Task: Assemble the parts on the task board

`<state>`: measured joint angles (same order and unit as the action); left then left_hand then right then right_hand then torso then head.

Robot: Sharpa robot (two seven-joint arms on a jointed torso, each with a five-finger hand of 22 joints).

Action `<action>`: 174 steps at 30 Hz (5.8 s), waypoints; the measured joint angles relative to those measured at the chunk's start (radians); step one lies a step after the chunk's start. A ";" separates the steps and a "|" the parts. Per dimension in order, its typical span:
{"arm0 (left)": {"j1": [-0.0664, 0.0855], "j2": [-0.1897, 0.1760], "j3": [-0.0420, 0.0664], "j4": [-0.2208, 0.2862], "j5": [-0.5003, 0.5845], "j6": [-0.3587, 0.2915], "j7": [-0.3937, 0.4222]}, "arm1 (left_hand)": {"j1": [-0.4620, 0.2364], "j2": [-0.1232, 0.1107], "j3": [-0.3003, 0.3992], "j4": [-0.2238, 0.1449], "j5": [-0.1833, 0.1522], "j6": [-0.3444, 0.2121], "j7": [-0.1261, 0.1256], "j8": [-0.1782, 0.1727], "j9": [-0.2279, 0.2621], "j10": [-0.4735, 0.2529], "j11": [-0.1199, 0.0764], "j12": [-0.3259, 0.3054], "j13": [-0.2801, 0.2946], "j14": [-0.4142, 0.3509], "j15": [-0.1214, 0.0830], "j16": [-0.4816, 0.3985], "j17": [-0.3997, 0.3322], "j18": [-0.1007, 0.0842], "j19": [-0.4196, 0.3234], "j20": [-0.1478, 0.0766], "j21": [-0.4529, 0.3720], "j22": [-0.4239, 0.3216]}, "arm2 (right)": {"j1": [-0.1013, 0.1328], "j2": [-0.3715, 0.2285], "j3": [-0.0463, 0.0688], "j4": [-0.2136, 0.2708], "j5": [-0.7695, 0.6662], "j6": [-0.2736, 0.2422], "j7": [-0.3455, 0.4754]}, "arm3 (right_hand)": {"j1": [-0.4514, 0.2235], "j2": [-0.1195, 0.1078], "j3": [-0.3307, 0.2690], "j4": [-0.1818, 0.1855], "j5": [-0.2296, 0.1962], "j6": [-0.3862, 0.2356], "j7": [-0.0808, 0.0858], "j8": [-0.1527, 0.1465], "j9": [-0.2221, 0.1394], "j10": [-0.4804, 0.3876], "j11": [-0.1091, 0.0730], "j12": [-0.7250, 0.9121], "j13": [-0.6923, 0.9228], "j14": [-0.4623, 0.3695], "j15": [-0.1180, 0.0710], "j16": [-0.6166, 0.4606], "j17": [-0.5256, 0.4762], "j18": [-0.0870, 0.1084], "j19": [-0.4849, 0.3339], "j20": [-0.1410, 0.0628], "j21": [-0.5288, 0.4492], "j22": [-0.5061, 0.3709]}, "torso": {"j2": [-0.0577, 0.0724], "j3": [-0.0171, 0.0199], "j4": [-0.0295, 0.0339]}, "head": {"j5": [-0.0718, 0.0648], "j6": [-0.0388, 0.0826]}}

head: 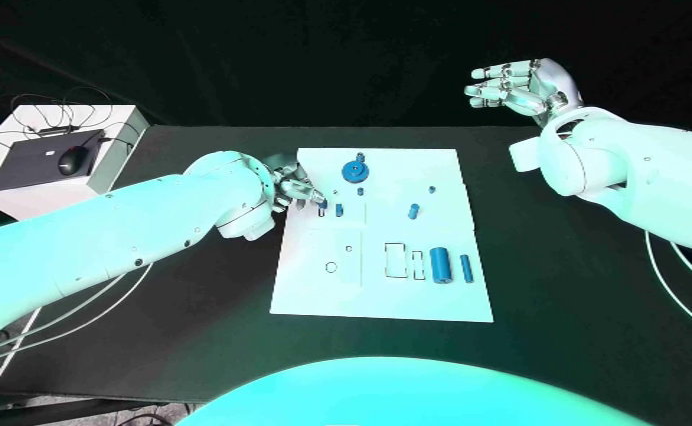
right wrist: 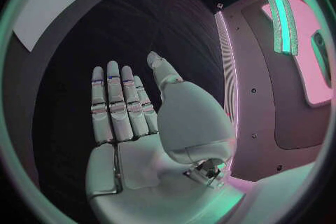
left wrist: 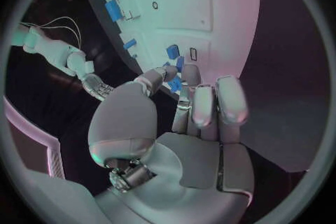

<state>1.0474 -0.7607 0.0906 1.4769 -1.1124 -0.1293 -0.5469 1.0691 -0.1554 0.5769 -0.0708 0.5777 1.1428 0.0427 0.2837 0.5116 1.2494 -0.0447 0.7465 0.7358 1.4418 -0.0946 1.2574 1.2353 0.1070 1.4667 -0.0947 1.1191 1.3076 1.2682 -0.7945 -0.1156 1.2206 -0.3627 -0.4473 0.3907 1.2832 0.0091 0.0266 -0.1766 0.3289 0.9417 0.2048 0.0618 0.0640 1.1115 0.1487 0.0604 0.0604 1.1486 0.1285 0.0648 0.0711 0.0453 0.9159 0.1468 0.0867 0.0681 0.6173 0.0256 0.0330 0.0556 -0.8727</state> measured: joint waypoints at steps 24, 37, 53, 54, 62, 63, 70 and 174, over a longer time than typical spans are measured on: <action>0.070 0.032 -0.026 -0.044 0.004 0.150 -0.042 | 0.000 0.000 -0.006 -0.006 0.004 0.016 -0.002 -0.020 0.002 0.000 0.000 -0.008 0.004 0.000 0.000 0.000 -0.002 0.000 0.000 0.000 0.000 0.000 | 0.000 0.003 0.000 0.000 0.000 0.001 0.000 | 0.000 0.000 0.000 0.000 0.000 0.000 0.000 0.000 0.000 0.000 0.000 0.000 0.000 0.000 0.000 0.000 0.000 0.000 0.000 0.000 0.000 0.000 | -0.001 0.0010 0.0006 | 0.005 0.000; 0.043 0.026 -0.047 -0.002 -0.043 -0.009 -0.049 | 0.000 0.000 -0.006 -0.006 0.004 0.016 -0.003 -0.023 0.009 0.000 0.000 -0.008 0.004 0.000 0.000 0.000 -0.004 0.000 0.000 0.000 0.000 0.000 | 0.000 0.000 0.000 0.002 0.000 0.002 0.000 | 0.000 0.000 0.000 0.000 0.000 0.000 0.000 0.000 0.000 0.000 0.000 0.000 0.000 0.000 0.000 0.000 0.000 0.000 0.000 0.000 0.000 0.000 | 0.000 0.0005 0.0004 | 0.005 0.000; 0.009 0.005 -0.048 0.014 -0.044 -0.069 -0.049 | 0.000 0.000 -0.002 -0.002 0.008 0.016 -0.003 -0.024 0.011 0.001 0.001 -0.008 0.004 0.000 0.000 0.000 -0.004 0.000 0.000 0.000 0.004 0.000 | 0.000 -0.002 0.000 0.003 0.000 0.002 0.000 | 0.000 0.000 0.000 0.000 0.000 0.000 0.000 0.000 0.000 0.000 0.000 0.000 0.000 0.000 0.000 0.000 0.000 0.000 0.000 0.000 0.000 0.000 | 0.000 0.0007 0.0005 | 0.005 0.000; 0.006 0.004 -0.048 0.015 -0.043 -0.070 -0.050 | 0.000 0.000 -0.002 -0.002 0.008 0.016 -0.003 -0.022 0.011 0.001 0.001 -0.008 0.004 0.000 0.000 0.000 -0.004 0.000 0.000 0.000 0.004 0.000 | 0.000 -0.002 0.000 0.003 0.000 0.002 0.000 | 0.000 0.000 0.000 0.000 0.000 0.000 0.000 0.000 0.000 0.000 0.000 0.000 0.000 0.000 0.000 0.000 0.000 0.000 0.000 0.000 0.000 0.000 | 0.000 0.0007 0.0005 | 0.005 0.000; -0.001 -0.001 -0.048 0.015 -0.038 -0.074 -0.050 | 0.000 0.000 -0.002 -0.002 0.008 0.016 -0.003 -0.022 0.012 0.002 0.002 -0.008 0.004 0.000 0.000 0.000 -0.004 0.000 0.000 0.000 0.004 0.000 | 0.000 -0.003 0.000 0.003 0.000 0.002 0.000 | 0.000 0.000 0.000 0.000 0.000 0.000 0.000 0.000 0.000 0.000 0.000 0.000 0.000 0.000 0.000 0.000 0.000 0.000 0.000 0.000 0.000 0.000 | -0.001 0.0012 0.0005 | 0.005 0.000; -0.002 -0.001 -0.048 0.014 -0.037 -0.074 -0.050 | 0.000 0.000 -0.002 -0.002 0.008 0.016 -0.003 -0.022 0.012 0.002 0.002 -0.008 0.004 0.000 0.000 0.000 -0.004 0.000 0.000 0.000 0.004 0.000 | 0.000 -0.003 0.000 0.003 0.000 0.002 0.000 | 0.000 0.000 0.000 0.000 0.000 0.000 0.000 0.000 0.000 0.000 0.000 0.000 0.000 0.000 0.000 0.000 0.000 0.000 0.000 0.000 0.000 0.000 | -0.001 0.0012 0.0005 | 0.005 0.000; -0.006 0.000 -0.047 0.012 -0.035 -0.078 -0.051 | 0.000 0.000 -0.002 -0.002 0.008 0.017 -0.004 -0.022 0.013 0.002 0.002 -0.008 0.004 0.000 0.000 0.000 -0.004 0.000 0.000 0.000 0.003 0.000 | 0.000 -0.003 0.000 0.004 0.000 0.002 0.000 | 0.000 0.000 0.000 0.000 0.000 0.000 0.000 0.000 0.000 0.000 0.000 0.000 0.000 0.000 0.000 0.000 0.000 0.000 0.000 0.000 0.000 0.000 | -0.001 0.0010 -0.0003 | 0.004 0.000; -0.032 -0.019 -0.046 0.044 -0.025 -0.163 -0.049 | 0.000 0.000 -0.003 -0.003 0.008 0.019 -0.006 -0.023 0.015 0.004 0.003 -0.012 0.006 0.000 0.000 0.000 -0.006 0.000 -0.004 -0.003 0.011 0.000 | -0.001 -0.002 0.000 0.001 0.000 0.003 0.001 | 0.000 0.000 0.000 0.000 0.000 0.000 0.000 0.000 0.000 0.000 0.000 0.000 0.000 0.000 0.000 0.000 0.000 0.000 0.000 0.000 0.000 0.000 | 0.000 0.0005 0.0009 | 0.006 0.000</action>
<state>1.0150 -0.7800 0.0450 1.5208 -1.1375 -0.2922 -0.5954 1.0687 -0.1550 0.5740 -0.0737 0.5854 1.1620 0.0369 0.2607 0.5271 1.2531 -0.0413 0.7348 0.7420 1.4418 -0.0945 1.2573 1.2288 0.1070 1.4629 -0.0980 1.1297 1.3074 1.2677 -0.7969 -0.1156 1.2215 -0.3624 -0.4441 0.3915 1.2832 0.0091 0.0266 -0.1766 0.3289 0.9417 0.2049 0.0618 0.0640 1.1115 0.1487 0.0604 0.0604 1.1486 0.1285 0.0648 0.0710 0.0453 0.9159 0.1468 0.0867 0.0681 0.6169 0.0261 0.0338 0.0612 -0.8727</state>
